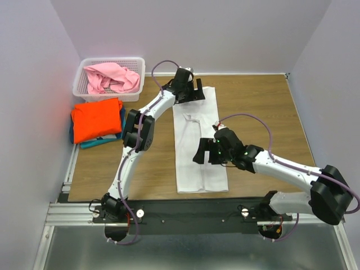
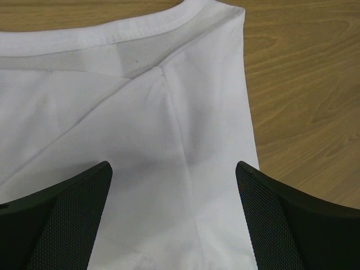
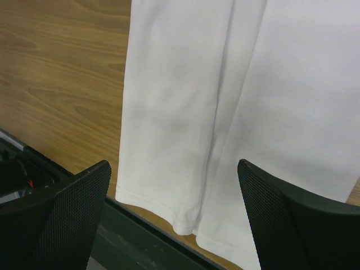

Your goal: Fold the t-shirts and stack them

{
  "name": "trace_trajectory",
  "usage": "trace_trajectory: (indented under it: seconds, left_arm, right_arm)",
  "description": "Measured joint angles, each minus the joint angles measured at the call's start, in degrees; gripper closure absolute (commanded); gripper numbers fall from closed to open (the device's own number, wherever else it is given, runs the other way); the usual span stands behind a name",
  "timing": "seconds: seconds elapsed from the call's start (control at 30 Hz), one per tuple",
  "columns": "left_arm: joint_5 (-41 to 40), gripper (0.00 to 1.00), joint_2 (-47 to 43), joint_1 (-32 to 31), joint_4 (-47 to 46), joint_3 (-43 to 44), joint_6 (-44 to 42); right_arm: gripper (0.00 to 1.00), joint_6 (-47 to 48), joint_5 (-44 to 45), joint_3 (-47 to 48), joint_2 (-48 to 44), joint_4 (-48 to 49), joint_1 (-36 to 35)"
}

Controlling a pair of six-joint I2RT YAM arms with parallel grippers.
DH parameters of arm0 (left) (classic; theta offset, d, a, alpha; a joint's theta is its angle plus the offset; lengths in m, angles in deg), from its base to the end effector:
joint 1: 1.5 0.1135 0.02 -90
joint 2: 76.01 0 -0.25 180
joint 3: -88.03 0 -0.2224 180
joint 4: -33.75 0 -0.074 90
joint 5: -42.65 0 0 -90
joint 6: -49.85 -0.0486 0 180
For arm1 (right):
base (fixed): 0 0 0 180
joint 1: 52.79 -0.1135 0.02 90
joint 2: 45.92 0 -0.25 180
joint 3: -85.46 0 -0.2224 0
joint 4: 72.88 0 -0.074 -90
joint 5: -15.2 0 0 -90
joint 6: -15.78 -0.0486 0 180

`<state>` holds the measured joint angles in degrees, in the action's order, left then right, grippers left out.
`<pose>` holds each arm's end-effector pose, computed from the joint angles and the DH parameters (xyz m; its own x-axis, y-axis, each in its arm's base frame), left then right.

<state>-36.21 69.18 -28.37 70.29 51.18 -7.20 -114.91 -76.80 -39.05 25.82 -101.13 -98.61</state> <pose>0.4798 -0.2536 0.1724 -0.7813 -0.2024 -0.5905 0.1826 0.8305 -0.5263 0.1679 0.1752 0.2028 -0.8490 0.0613 -0.5249 -0.2381 0.8423 0.4836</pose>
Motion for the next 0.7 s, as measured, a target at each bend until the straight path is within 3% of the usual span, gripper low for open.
trace_trajectory:
  seconds: [0.13,0.27,0.53,0.7]
  left_arm:
    - [-1.5,0.02,-5.2,0.1,1.9,-2.2,-0.8]
    - [-5.3,0.02,-18.3,-0.5,1.9,-10.1,-2.0]
    - [-15.6,0.02,-54.6,-7.4,-9.4,-42.0,-1.7]
    - [-20.6,0.02,-69.6,-12.4,-15.1,-60.2,0.9]
  right_arm:
    - [0.00,-0.2,3.3,0.3,-2.8,-1.1,0.0]
    - [0.00,-1.3,7.6,0.3,-7.7,-2.9,0.0]
    - [0.00,-3.3,15.0,-1.7,-17.5,-5.0,0.0]
    - [0.00,-4.6,17.4,-4.1,-19.6,-6.4,0.0]
